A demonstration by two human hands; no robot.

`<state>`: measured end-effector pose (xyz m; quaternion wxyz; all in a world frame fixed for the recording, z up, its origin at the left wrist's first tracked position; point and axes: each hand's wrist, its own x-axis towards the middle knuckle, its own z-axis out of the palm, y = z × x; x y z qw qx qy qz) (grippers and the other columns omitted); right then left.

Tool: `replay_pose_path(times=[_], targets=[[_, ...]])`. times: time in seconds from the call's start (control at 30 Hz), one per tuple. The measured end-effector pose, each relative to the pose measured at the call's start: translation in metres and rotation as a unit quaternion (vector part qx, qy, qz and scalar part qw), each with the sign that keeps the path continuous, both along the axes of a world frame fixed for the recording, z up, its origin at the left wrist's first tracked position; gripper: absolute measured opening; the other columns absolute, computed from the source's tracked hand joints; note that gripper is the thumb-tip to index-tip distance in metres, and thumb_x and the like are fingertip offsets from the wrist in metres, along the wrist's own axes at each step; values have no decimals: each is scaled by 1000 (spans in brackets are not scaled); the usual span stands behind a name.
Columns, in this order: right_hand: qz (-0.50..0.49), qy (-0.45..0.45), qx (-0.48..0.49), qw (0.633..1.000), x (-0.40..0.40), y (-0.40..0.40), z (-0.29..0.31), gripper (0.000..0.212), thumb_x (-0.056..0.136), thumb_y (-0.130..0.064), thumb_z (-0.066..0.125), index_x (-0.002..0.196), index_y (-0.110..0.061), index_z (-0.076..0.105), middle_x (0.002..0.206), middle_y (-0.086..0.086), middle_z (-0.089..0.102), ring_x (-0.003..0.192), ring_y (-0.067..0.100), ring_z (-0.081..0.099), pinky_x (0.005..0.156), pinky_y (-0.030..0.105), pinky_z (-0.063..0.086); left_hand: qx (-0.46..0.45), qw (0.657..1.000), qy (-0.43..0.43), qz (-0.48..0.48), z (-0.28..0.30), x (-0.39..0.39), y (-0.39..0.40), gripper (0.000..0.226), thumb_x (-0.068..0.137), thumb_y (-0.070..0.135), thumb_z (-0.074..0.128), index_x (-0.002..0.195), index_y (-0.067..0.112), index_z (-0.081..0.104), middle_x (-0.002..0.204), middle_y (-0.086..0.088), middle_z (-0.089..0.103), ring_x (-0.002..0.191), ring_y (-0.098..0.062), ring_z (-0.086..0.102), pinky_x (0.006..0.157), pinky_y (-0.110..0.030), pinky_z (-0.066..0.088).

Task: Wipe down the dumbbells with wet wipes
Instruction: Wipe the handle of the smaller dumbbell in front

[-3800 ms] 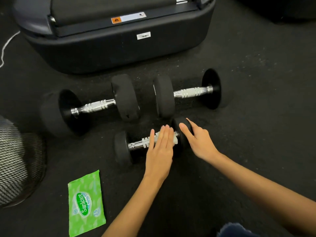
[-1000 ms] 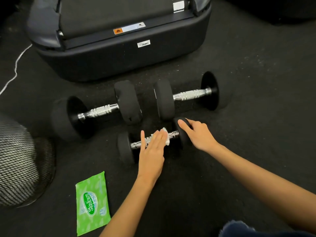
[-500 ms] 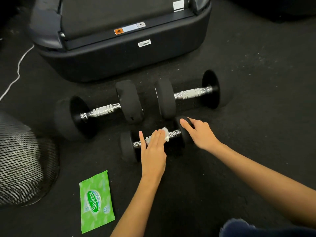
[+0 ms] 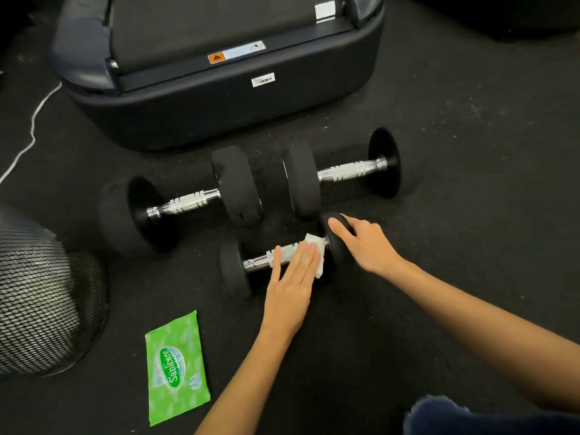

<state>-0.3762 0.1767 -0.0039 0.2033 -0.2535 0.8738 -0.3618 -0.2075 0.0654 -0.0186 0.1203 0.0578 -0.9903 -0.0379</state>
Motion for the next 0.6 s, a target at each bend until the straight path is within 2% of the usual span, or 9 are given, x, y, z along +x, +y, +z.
replay_pose_path(times=[0.1, 0.2, 0.27, 0.33, 0.4, 0.43, 0.47, 0.53, 0.6], targets=[[-7, -4, 6, 1000, -1, -2, 3, 79, 87, -72, 31, 137, -13, 51, 62, -2, 62, 61, 8, 60, 62, 27, 46, 58, 998, 19, 4, 8, 2, 5, 68, 66, -10, 52, 132, 2, 59, 139, -11, 58, 134, -25, 49, 120, -51, 4], [-8, -22, 2, 1000, -1, -4, 5, 75, 90, -67, 34, 140, -14, 48, 67, -2, 63, 66, 8, 61, 64, 23, 41, 102, 994, 19, -21, 21, -1, 8, 54, 70, -11, 45, 116, 5, 67, 119, -7, 69, 116, -21, 64, 122, -48, 4], [-4, -41, 4, 999, -1, -3, 9, 76, 90, -68, 36, 142, -14, 45, 79, 1, 68, 80, 14, 66, 73, 26, 46, 174, 984, 24, 16, 31, -2, 7, 44, 81, -12, 43, 112, 9, 66, 108, 0, 70, 101, -16, 67, 124, -42, 1], [6, -71, 7, 997, -2, -1, 14, 79, 87, -69, 39, 143, -14, 45, 105, 6, 71, 105, 21, 65, 91, 32, 49, 252, 964, 38, 75, 42, -3, 4, 35, 92, -6, 49, 116, 12, 67, 110, 3, 71, 104, -13, 66, 124, -40, 4], [-10, -81, -10, 997, -2, 0, 23, 70, 90, -59, 49, 143, -14, 44, 130, 6, 61, 125, 22, 54, 105, 35, 42, 331, 935, 59, 116, 56, -7, -4, 31, 99, 3, 48, 118, 16, 68, 114, 11, 67, 110, -9, 62, 121, -45, 22], [-34, -52, -36, 997, 0, 0, 28, 62, 92, -51, 54, 141, -15, 48, 131, 5, 61, 125, 21, 53, 106, 35, 41, 358, 923, 76, 122, 63, -9, -9, 30, 101, 7, 49, 119, 19, 69, 113, 14, 66, 109, -6, 61, 114, -47, 34], [-64, -10, -76, 995, 3, -1, 35, 51, 92, -45, 58, 135, -18, 54, 124, 3, 66, 120, 18, 58, 102, 34, 44, 367, 918, 89, 121, 71, -12, -14, 29, 101, 10, 49, 119, 20, 69, 114, 15, 67, 108, -5, 62, 109, -48, 40], [-120, 37, -168, 978, 13, -2, 56, 26, 91, -36, 62, 111, -20, 70, 95, -5, 74, 95, 10, 67, 86, 31, 52, 348, 926, 90, 114, 86, -18, -22, 30, 101, 13, 51, 124, 23, 67, 116, 15, 68, 109, -6, 63, 108, -47, 41], [-131, -78, -226, 962, 21, -6, 79, 24, 92, -35, 62, 89, -16, 76, 77, -1, 74, 76, 10, 70, 72, 26, 54, 295, 949, 64, 94, 100, -26, -27, 32, 102, 16, 49, 129, 26, 63, 124, 14, 66, 116, -5, 59, 114, -44, 33]])
